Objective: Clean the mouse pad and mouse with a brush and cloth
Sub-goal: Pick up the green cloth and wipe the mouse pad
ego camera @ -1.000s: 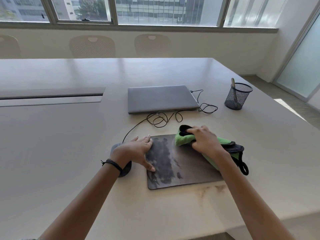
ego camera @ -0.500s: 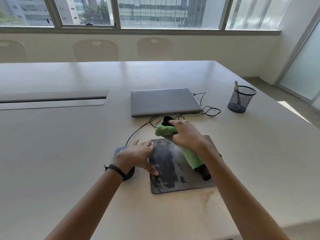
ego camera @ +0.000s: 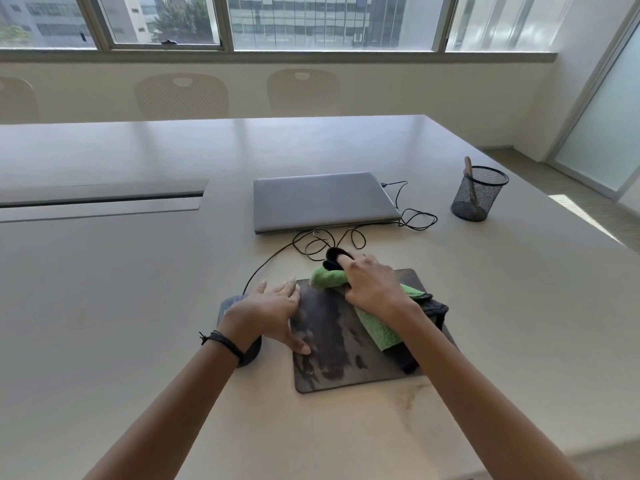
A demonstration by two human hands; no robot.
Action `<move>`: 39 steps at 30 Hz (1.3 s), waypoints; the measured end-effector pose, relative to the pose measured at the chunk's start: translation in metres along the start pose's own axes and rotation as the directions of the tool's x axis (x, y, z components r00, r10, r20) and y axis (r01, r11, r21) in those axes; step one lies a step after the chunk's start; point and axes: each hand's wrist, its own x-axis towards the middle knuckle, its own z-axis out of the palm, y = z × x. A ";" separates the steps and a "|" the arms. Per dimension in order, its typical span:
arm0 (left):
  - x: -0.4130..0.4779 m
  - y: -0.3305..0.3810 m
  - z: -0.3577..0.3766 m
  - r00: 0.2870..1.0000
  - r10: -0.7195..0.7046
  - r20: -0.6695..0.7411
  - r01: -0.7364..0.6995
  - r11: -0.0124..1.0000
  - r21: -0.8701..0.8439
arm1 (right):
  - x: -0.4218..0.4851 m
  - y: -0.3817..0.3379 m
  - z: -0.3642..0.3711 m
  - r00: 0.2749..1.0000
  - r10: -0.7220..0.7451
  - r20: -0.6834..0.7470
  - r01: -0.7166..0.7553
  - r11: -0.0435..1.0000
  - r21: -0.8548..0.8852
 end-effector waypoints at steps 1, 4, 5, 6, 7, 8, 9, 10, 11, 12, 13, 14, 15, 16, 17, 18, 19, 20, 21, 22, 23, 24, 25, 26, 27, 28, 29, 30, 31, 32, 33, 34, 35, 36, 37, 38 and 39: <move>-0.001 0.000 0.000 1.000 -0.002 0.001 0.002 1.000 -0.003 | 0.000 0.007 -0.002 1.000 0.023 -0.001 -0.023 1.000 -0.004; -0.002 0.001 0.000 1.000 -0.003 0.005 0.003 1.000 -0.013 | -0.003 0.031 -0.006 0.994 0.105 -0.012 -0.105 0.994 -0.010; -0.003 0.001 0.000 1.000 -0.004 0.007 0.004 1.000 -0.019 | -0.004 0.038 -0.007 0.991 0.133 -0.018 -0.133 0.991 -0.004; -0.003 0.001 0.000 1.000 -0.005 0.008 0.005 1.000 -0.025 | -0.005 0.044 -0.009 0.987 0.159 -0.023 -0.159 0.987 0.002; -0.003 0.000 0.000 1.000 -0.004 0.006 0.004 1.000 -0.030 | -0.004 0.049 -0.011 0.983 0.183 -0.028 -0.183 0.983 0.006; -0.003 -0.001 0.001 1.000 -0.004 0.002 0.004 0.999 -0.037 | -0.004 0.053 -0.013 0.979 0.201 -0.032 -0.201 0.980 0.004; -0.004 -0.001 0.002 1.000 -0.005 -0.002 0.004 0.999 -0.043 | -0.002 0.055 -0.015 0.977 0.211 -0.035 -0.211 0.977 -0.002; -0.004 -0.001 0.002 1.000 -0.008 -0.005 0.008 0.999 -0.047 | -0.001 0.055 -0.016 0.977 0.210 -0.046 -0.211 0.978 -0.010; -0.005 -0.001 0.003 1.000 -0.014 -0.011 0.014 0.999 -0.047 | 0.001 0.055 -0.017 0.978 0.197 -0.064 -0.198 0.980 -0.018; -0.005 -0.001 0.003 1.000 -0.023 -0.016 0.023 0.999 -0.041 | 0.002 0.054 -0.018 0.981 0.174 -0.085 -0.176 0.984 -0.017; -0.006 0.000 0.003 0.999 -0.032 -0.020 0.032 0.999 -0.031 | 0.002 0.051 -0.020 0.985 0.140 -0.098 -0.140 0.990 0.002; -0.007 0.001 0.004 0.999 -0.042 -0.024 0.041 0.999 -0.018 | 0.001 0.046 -0.022 0.992 0.085 -0.097 -0.081 0.996 0.043; -0.008 0.002 0.004 0.998 -0.050 -0.028 0.050 0.999 -0.006 | 0.000 0.040 -0.024 0.997 0.008 -0.072 0.000 0.994 0.106; -0.008 0.002 0.005 0.998 -0.056 -0.033 0.057 0.998 0.005 | -0.002 0.033 -0.027 0.996 -0.088 -0.020 0.090 0.979 0.183; -0.008 0.002 0.006 0.998 -0.060 -0.037 0.060 0.998 0.013 | -0.004 0.024 -0.028 0.981 -0.191 0.043 0.174 0.951 0.254; -0.008 0.002 0.007 0.997 -0.060 -0.040 0.061 0.998 0.014 | -0.007 0.016 -0.028 0.956 -0.276 0.099 0.235 0.924 0.302; -0.008 0.002 0.007 0.997 -0.059 -0.044 0.060 0.998 0.008 | -0.009 0.009 -0.026 0.932 -0.334 0.142 0.275 0.905 0.324; -0.008 0.002 0.007 0.997 -0.057 -0.048 0.057 0.998 0.000 | -0.010 0.004 -0.023 0.914 -0.372 0.163 0.305 0.894 0.330; -0.008 0.001 0.007 0.997 -0.052 -0.051 0.051 0.999 -0.009 | -0.010 0.001 -0.019 0.906 -0.391 0.160 0.326 0.888 0.325; -0.008 0.001 0.007 0.998 -0.046 -0.052 0.045 0.999 -0.016 | -0.010 0.000 -0.016 0.905 -0.402 0.140 0.342 0.883 0.323; -0.009 0.000 0.007 0.998 -0.040 -0.054 0.039 0.999 -0.021 | -0.010 0.000 -0.013 0.908 -0.403 0.117 0.348 0.878 0.328; -0.009 0.000 0.008 0.998 -0.036 -0.055 0.035 0.999 -0.024 | -0.009 0.000 -0.010 0.911 -0.401 0.097 0.349 0.874 0.337; -0.009 0.000 0.008 0.998 -0.032 -0.057 0.031 0.999 -0.026 | -0.008 0.000 -0.007 0.916 -0.392 0.082 0.344 0.875 0.340; -0.009 0.000 0.008 0.998 -0.030 -0.058 0.028 0.999 -0.028 | -0.006 -0.001 -0.004 0.924 -0.378 0.064 0.337 0.880 0.335; -0.008 0.000 0.008 0.998 -0.028 -0.058 0.027 0.999 -0.030 | -0.004 -0.002 0.001 0.933 -0.358 0.049 0.324 0.889 0.322; -0.008 0.000 0.008 0.998 -0.026 -0.057 0.024 0.999 -0.032 | -0.002 -0.004 0.005 0.941 -0.337 0.033 0.311 0.900 0.306; -0.007 -0.001 0.008 0.998 -0.022 -0.055 0.020 0.999 -0.034 | 0.000 -0.006 0.008 0.948 -0.317 0.018 0.298 0.909 0.292; -0.006 -0.001 0.008 0.998 -0.015 -0.054 0.013 0.999 -0.036 | 0.001 -0.008 0.010 0.955 -0.295 0.003 0.283 0.918 0.278; -0.005 -0.001 0.008 0.999 -0.009 -0.053 0.007 0.999 -0.039 | 0.003 -0.010 0.010 0.963 -0.269 -0.012 0.262 0.928 0.264; -0.005 -0.002 0.008 0.999 -0.005 -0.050 0.003 0.999 -0.039 | 0.005 -0.012 0.010 0.971 -0.236 -0.022 0.234 0.940 0.248; -0.005 -0.002 0.009 0.999 -0.003 -0.048 0.001 0.999 -0.037 | 0.006 -0.014 0.009 0.979 -0.200 -0.027 0.201 0.951 0.234; -0.005 -0.002 0.009 0.999 -0.003 -0.048 0.002 0.999 -0.034 | 0.007 -0.016 0.009 0.986 -0.167 -0.028 0.169 0.961 0.219; -0.005 -0.002 0.009 0.999 -0.005 -0.050 0.004 0.999 -0.033 | 0.008 -0.017 0.008 0.990 -0.136 -0.025 0.138 0.969 0.204; -0.005 -0.003 0.009 0.999 -0.009 -0.050 0.007 0.999 -0.032 | 0.009 -0.018 0.008 0.994 -0.106 -0.025 0.109 0.975 0.193; -0.005 -0.003 0.009 0.999 -0.016 -0.048 0.014 0.999 -0.029 | 0.010 -0.019 0.008 0.996 -0.081 -0.025 0.084 0.979 0.184; -0.004 -0.003 0.009 0.999 -0.025 -0.040 0.024 0.999 -0.022 | 0.010 -0.020 0.008 0.998 -0.060 -0.030 0.065 0.983 0.174; -0.005 -0.002 0.009 0.999 -0.036 -0.030 0.035 0.999 -0.010 | 0.010 -0.020 0.009 0.998 -0.042 -0.037 0.048 0.986 0.162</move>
